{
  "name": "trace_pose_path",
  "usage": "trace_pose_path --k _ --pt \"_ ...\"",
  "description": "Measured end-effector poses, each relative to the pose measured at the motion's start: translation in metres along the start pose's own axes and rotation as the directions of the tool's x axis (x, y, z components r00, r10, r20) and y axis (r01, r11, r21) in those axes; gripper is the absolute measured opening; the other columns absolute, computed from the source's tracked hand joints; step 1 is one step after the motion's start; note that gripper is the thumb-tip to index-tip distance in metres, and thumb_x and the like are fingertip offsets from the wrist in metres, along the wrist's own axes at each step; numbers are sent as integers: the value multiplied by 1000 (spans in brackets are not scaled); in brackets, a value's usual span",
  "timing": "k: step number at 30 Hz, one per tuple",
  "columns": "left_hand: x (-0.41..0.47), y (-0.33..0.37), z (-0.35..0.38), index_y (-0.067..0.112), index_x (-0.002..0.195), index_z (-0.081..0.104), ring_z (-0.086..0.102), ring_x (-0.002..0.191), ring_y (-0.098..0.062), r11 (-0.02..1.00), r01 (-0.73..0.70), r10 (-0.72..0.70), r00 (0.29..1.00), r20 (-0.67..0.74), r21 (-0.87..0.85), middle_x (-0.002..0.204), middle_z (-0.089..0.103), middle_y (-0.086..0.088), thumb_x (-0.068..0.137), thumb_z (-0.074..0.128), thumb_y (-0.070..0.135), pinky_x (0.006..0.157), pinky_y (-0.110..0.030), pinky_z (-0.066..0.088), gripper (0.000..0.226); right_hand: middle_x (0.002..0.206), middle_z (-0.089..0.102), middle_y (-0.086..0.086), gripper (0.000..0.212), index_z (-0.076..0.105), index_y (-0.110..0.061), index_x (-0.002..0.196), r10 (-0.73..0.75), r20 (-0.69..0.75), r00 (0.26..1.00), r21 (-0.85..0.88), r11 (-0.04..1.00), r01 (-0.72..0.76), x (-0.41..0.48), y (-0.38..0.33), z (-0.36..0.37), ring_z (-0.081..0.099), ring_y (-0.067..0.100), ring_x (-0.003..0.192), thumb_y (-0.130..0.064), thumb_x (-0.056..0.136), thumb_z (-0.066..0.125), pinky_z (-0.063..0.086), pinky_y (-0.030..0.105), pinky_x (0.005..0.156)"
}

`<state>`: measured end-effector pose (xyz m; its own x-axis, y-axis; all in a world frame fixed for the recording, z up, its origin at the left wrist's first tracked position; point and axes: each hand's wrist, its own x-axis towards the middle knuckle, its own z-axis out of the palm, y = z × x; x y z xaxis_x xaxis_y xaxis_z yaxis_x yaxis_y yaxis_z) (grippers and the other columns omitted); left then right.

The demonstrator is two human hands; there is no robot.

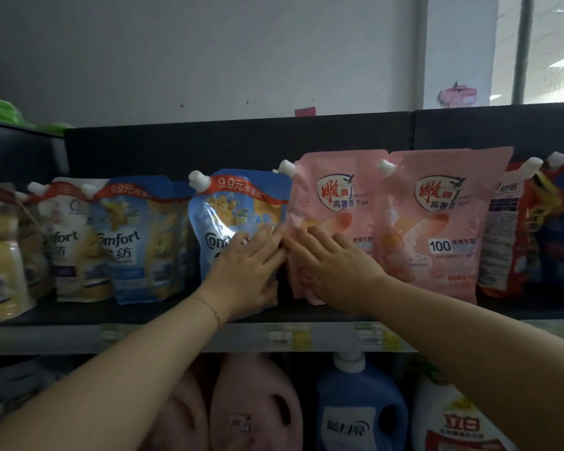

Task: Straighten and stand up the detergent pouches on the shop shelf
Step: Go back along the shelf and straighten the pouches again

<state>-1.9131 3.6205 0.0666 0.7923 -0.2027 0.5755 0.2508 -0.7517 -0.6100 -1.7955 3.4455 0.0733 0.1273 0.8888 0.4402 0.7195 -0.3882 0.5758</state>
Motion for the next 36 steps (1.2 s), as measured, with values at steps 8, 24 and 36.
trace_pose_path --k 8,24,36 --pt "-48 -46 15 8 152 8 5 149 -32 988 116 -129 984 123 100 161 3 -18 79 13 84 114 -50 3 105 151 -35 3 94 -29 -16 145 -27 -112 993 153 987 44 55 -49 -2 -32 20 140 -62 94 35 -19 37 111" --pt "-12 -74 80 18 133 -47 -44 134 -28 995 64 -53 991 126 -82 141 -51 -10 57 -4 89 112 -47 -22 113 143 -44 9 105 -36 -11 139 64 16 998 73 995 -65 95 -50 27 -34 24 137 -82 76 9 -15 40 117" --pt "8 -65 107 12 148 -24 -33 141 -29 995 95 -92 992 82 -35 154 -31 -14 66 11 89 114 -45 -16 118 135 -50 16 107 -42 -5 132 240 145 960 -111 968 -225 108 -53 41 -42 30 126 -76 88 27 -22 39 106"
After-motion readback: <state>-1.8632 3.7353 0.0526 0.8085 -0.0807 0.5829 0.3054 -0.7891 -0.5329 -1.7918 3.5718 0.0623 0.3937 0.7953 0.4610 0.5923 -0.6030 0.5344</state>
